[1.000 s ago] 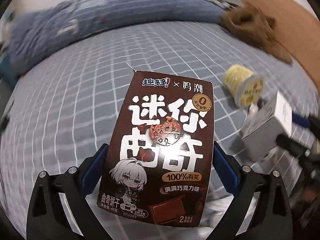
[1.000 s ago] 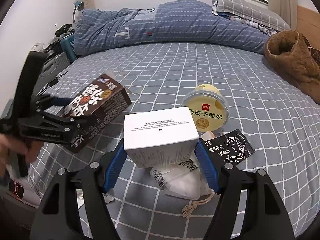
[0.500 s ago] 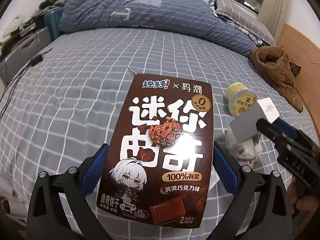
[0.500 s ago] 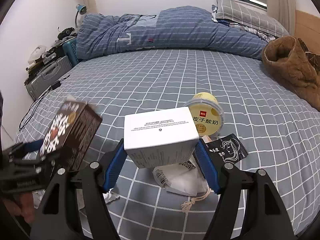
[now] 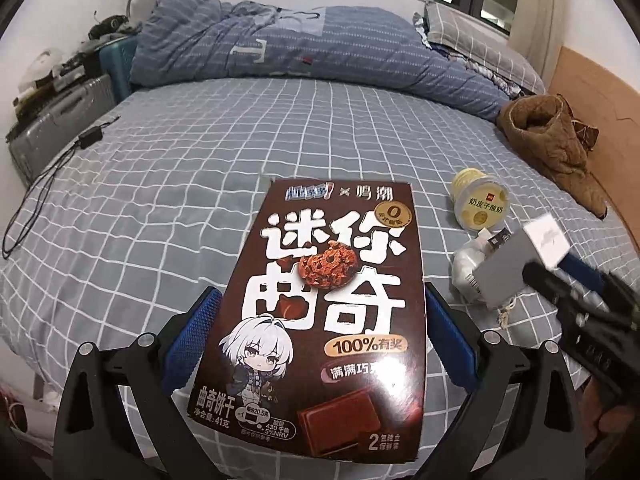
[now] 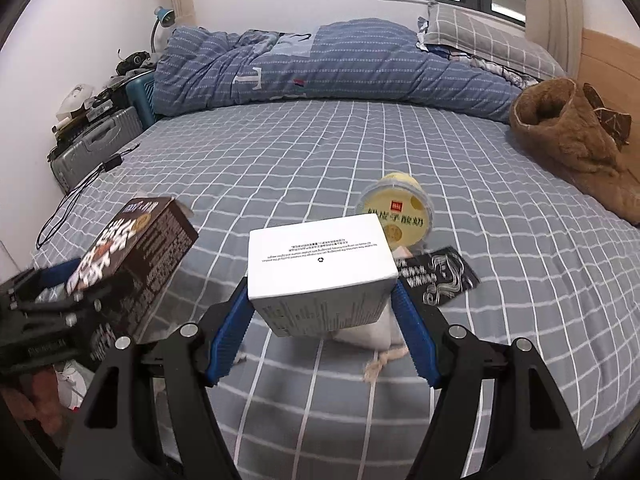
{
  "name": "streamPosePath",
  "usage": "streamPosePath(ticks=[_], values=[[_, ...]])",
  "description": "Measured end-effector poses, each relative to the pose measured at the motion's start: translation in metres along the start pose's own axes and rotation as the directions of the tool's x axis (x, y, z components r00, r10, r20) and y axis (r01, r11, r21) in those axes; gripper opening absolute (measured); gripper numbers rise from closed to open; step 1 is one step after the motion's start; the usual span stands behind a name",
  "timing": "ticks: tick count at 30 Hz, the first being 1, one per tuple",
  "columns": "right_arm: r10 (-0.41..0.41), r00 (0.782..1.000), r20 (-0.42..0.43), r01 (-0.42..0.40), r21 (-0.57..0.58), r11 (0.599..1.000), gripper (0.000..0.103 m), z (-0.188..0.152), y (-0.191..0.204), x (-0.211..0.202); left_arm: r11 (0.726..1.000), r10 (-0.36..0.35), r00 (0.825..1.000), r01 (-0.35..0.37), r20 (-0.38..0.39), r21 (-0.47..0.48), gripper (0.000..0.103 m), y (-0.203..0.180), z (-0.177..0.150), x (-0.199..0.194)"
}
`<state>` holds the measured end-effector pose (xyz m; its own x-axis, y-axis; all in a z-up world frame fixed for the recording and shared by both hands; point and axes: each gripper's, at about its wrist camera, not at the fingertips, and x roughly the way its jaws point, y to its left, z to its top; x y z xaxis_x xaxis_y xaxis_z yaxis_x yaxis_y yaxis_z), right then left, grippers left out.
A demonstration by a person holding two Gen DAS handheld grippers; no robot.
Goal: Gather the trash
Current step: 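Lift the brown box with the left tool while the right tool lifts the white box, then carry the brown box and white box with both tools over the black bin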
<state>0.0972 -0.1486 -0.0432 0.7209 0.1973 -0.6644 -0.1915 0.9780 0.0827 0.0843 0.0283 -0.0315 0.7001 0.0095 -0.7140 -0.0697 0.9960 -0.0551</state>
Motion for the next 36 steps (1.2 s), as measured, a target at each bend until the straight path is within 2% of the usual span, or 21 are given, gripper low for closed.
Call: streamPosePath(ticks=[16, 36], values=[[-0.011, 0.999, 0.032, 0.011, 0.006, 1.000, 0.067, -0.023, 0.013, -0.049, 1.000, -0.026, 1.000, 0.026, 0.018, -0.018, 0.093, -0.001, -0.024, -0.039], [-0.001, 0.999, 0.046, 0.000, 0.016, 1.000, 0.067, -0.071, 0.028, -0.113, 0.999, -0.032, 0.999, 0.032, 0.041, -0.006, 0.093, -0.010, -0.074, -0.093]])
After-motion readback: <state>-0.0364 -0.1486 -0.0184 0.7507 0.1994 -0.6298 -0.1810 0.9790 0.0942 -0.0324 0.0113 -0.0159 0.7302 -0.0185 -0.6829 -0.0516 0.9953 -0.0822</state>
